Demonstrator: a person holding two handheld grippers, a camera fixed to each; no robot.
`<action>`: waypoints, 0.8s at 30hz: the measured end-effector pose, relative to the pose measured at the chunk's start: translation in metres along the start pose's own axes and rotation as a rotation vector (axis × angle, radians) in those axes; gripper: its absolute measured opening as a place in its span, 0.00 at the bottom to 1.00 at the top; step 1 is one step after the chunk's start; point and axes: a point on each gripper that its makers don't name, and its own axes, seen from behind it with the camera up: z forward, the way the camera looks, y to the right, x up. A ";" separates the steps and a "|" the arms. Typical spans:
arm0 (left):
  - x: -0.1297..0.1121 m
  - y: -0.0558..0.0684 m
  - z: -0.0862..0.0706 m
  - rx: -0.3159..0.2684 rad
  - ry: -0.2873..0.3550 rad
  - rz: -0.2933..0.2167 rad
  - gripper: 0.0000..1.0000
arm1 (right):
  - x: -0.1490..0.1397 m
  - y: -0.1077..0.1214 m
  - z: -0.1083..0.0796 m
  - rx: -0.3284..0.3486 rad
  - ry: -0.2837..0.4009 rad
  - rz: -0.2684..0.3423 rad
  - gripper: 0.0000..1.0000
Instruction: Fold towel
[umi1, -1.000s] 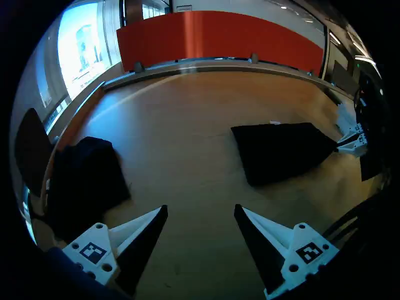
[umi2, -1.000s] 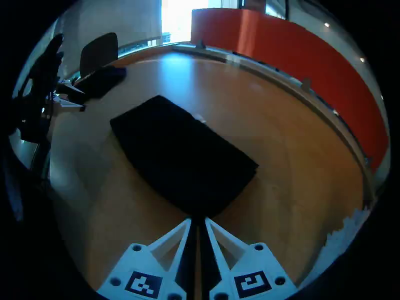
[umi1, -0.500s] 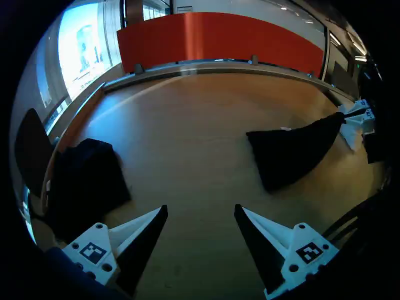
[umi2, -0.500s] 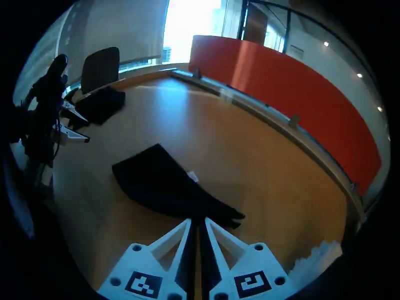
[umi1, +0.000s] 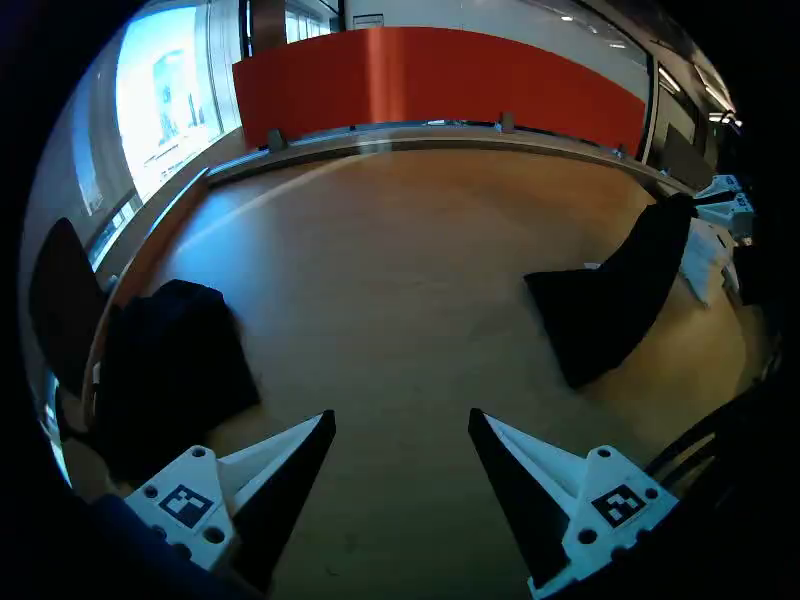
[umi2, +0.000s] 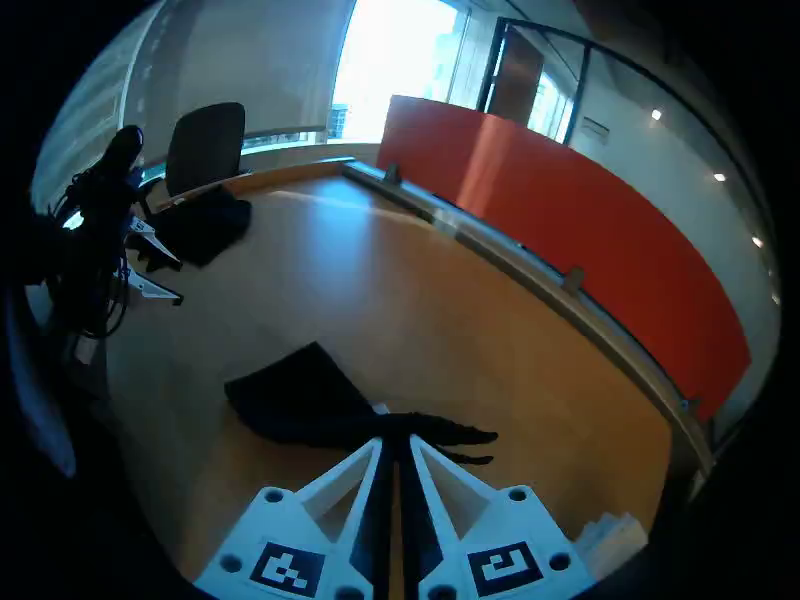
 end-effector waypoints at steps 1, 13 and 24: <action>0.000 0.000 0.000 0.000 0.000 -0.001 0.99 | 0.000 0.000 0.000 0.001 -0.001 -0.005 0.06; 0.004 0.002 -0.001 -0.003 0.009 -0.003 0.99 | 0.002 -0.022 0.015 0.052 -0.007 -0.044 0.05; 0.009 -0.003 -0.006 -0.001 0.023 -0.011 0.99 | 0.013 -0.067 0.043 0.143 -0.001 -0.061 0.05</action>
